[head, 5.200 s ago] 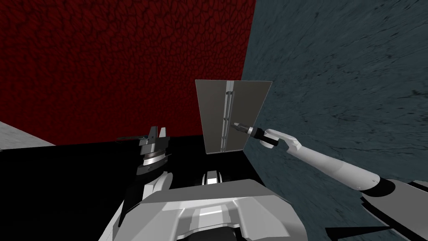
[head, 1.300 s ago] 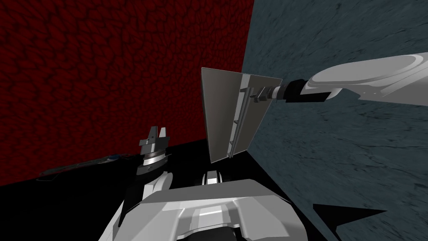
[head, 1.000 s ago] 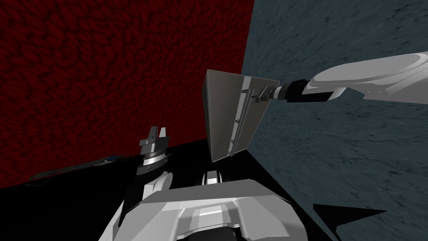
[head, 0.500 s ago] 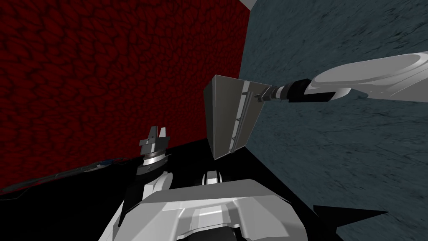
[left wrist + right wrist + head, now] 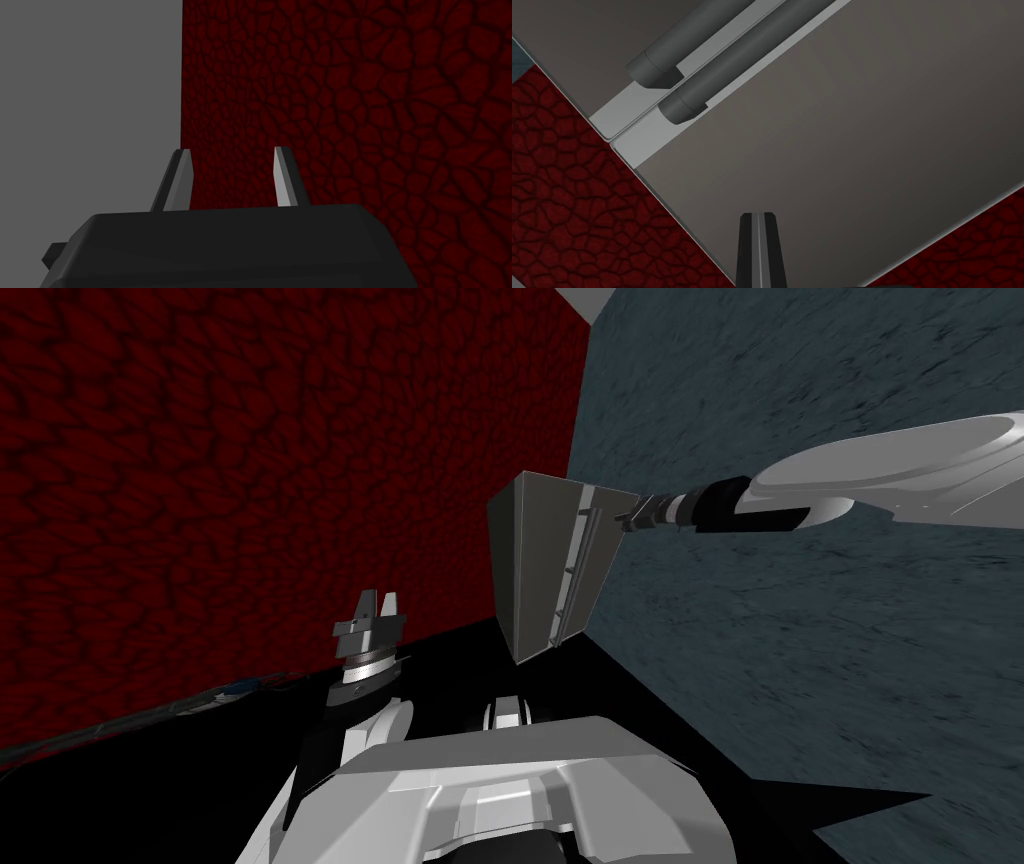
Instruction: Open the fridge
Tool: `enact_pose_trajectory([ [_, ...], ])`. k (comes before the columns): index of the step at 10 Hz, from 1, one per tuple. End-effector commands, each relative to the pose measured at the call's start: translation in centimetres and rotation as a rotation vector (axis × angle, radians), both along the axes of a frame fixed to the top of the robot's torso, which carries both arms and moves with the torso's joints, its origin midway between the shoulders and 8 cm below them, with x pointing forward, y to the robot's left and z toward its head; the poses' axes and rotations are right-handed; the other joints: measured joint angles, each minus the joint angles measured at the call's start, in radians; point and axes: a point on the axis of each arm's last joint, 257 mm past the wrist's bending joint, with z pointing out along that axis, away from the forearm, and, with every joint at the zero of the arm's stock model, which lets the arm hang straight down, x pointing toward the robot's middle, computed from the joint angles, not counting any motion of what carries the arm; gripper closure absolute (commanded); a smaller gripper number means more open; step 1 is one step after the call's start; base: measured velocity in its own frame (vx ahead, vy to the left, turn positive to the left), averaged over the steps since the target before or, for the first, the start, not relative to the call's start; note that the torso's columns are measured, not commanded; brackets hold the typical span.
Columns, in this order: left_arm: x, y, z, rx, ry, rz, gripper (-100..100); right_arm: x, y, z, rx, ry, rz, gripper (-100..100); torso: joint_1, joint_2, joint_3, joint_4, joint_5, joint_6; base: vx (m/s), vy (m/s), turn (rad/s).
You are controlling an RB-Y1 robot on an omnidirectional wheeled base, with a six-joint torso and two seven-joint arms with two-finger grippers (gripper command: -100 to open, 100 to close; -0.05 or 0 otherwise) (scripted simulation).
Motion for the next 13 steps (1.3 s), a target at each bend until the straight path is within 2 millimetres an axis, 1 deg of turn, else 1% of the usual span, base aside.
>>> enact_pose_trajectory([
  [1,0.0,0.0,0.0,0.0,0.0,0.0,0,-0.2,-1.6,0.4,0.025,0.004,-0.038,-100,0.002,-0.006,-0.004,-0.002,0.0,0.0,0.161,0.06,-0.06],
  [4,0.0,0.0,0.0,0.0,0.0,0.0,0,-0.7,-4.5,1.2,0.07,0.006,-0.103,-100,0.009,0.002,0.001,0.0,0.003,0.0,0.164,0.103,-0.048],
  [6,0.0,0.0,0.0,0.0,0.0,0.0,0,-1.0,-6.0,1.7,0.094,0.005,-0.138,-100,0.006,0.005,0.003,0.002,0.002,0.0,0.175,0.086,-0.05],
  [7,0.0,0.0,0.0,0.0,0.0,0.0,0,-1.0,-6.0,1.7,0.094,0.005,-0.138,-100,0.004,0.004,0.002,0.001,0.001,0.0,0.111,0.057,-0.018],
  [8,0.0,0.0,0.0,0.0,0.0,0.0,0,-1.4,-7.2,2.1,0.113,0.002,-0.167,-100,0.003,0.006,0.004,0.002,0.001,0.0,0.125,0.077,-0.05],
  [9,0.0,0.0,0.0,0.0,0.0,0.0,0,-1.4,-7.2,2.1,0.113,0.002,-0.167,-100,0.006,0.005,0.003,0.002,0.002,0.001,0.109,0.072,-0.036],
  [10,0.0,0.0,0.0,0.0,0.0,0.0,0,-1.8,-8.6,2.6,0.136,-0.002,-0.2,-100,0.006,0.004,0.003,0.001,0.002,0.0,0.15,0.09,-0.055],
  [13,0.0,0.0,0.0,0.0,0.0,0.0,0,-2.6,-10.9,3.6,0.173,-0.012,-0.256,-100,0.008,0.001,0.0,0.0,0.003,0.0,0.181,0.121,-0.06],
])
